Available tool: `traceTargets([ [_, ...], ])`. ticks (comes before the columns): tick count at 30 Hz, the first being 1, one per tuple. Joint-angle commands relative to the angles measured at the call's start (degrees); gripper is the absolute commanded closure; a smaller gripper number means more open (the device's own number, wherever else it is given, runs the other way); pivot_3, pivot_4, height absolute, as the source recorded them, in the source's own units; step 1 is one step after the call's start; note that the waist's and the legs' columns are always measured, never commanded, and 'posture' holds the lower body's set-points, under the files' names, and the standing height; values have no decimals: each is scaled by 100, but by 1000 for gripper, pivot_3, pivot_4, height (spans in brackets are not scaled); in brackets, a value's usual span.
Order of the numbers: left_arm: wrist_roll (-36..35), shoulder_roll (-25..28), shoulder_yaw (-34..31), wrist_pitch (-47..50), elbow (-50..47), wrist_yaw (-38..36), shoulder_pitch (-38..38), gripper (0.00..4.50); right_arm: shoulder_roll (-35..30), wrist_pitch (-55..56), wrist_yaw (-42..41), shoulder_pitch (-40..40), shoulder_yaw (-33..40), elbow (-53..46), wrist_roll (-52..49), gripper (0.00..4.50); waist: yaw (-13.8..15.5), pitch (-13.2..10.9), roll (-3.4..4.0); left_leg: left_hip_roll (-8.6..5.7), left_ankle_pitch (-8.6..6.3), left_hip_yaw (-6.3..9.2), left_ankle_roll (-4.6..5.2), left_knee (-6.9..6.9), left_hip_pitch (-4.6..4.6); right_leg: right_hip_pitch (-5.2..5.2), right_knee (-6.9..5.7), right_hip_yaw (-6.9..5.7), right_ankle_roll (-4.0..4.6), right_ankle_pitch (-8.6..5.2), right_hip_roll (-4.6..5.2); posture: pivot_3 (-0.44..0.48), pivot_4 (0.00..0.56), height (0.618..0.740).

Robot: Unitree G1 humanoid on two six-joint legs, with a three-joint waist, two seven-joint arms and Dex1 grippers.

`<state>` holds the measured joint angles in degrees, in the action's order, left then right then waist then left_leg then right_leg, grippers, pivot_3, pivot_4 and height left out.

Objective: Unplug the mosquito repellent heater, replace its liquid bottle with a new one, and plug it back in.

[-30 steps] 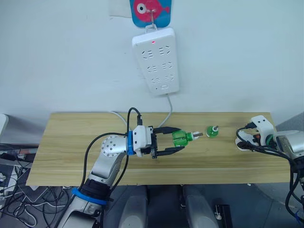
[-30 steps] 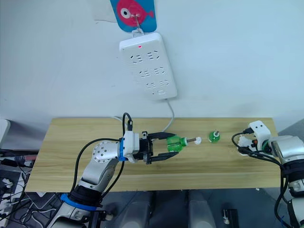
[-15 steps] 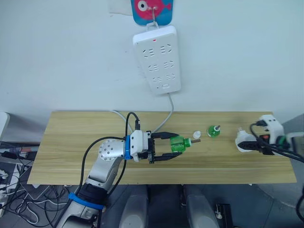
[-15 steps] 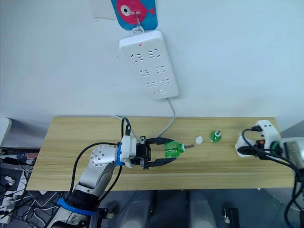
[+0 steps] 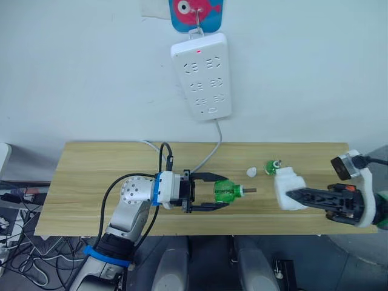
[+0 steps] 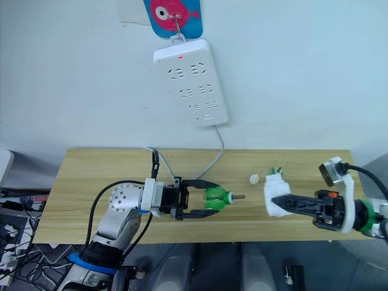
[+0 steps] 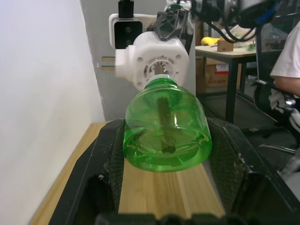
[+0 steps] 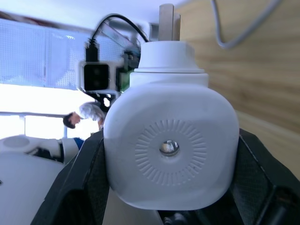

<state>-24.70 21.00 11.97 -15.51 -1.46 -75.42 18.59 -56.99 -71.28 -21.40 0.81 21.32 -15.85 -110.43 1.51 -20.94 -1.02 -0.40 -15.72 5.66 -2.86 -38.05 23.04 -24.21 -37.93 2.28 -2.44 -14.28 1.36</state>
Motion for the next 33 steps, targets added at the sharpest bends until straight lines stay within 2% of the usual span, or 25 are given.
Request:
traceTargets([
  [1, -10, -77, 48, -73, -130, 64, 11, 2267, 248, 701, 483, -102, -99, -501, -257, 1520, -1, 1, 0, 0, 0, 1, 0, 0, -1, 0, 1, -1, -5, -1, 0, 146, 342, 740],
  [8, 28, -58, 104, -8, -141, 48, -18, 2267, 359, 1211, 536, -439, -209, -1043, -257, 1520, 0, 2, 2, 3, 1, 3, -1, 4, 0, -3, 6, -2, -1, 1, -2, 135, 330, 740],
  [15, 5, -15, 41, -18, -41, -16, 33, 2267, 140, 1328, 225, -664, -196, -1187, -257, 1520, 1, 2, 2, 4, 1, 2, -2, 4, -1, -2, 6, -2, -3, 0, -2, 142, 324, 740],
  [25, 107, -119, 109, -40, -2, 83, 68, 2267, -61, 1365, 9, -601, -369, -1193, -257, 1520, 4, 3, 1, 3, 1, 2, -2, 3, -1, -2, 6, -2, 0, 1, -2, 144, 326, 740],
  [33, 194, -175, 215, -79, 42, 101, 109, 2267, 15, 1540, 227, -391, -754, -1279, -257, 1520, -2, 3, 1, 4, 1, 1, -1, 2, -1, -3, 5, -1, 0, 1, -2, 138, 339, 740],
])
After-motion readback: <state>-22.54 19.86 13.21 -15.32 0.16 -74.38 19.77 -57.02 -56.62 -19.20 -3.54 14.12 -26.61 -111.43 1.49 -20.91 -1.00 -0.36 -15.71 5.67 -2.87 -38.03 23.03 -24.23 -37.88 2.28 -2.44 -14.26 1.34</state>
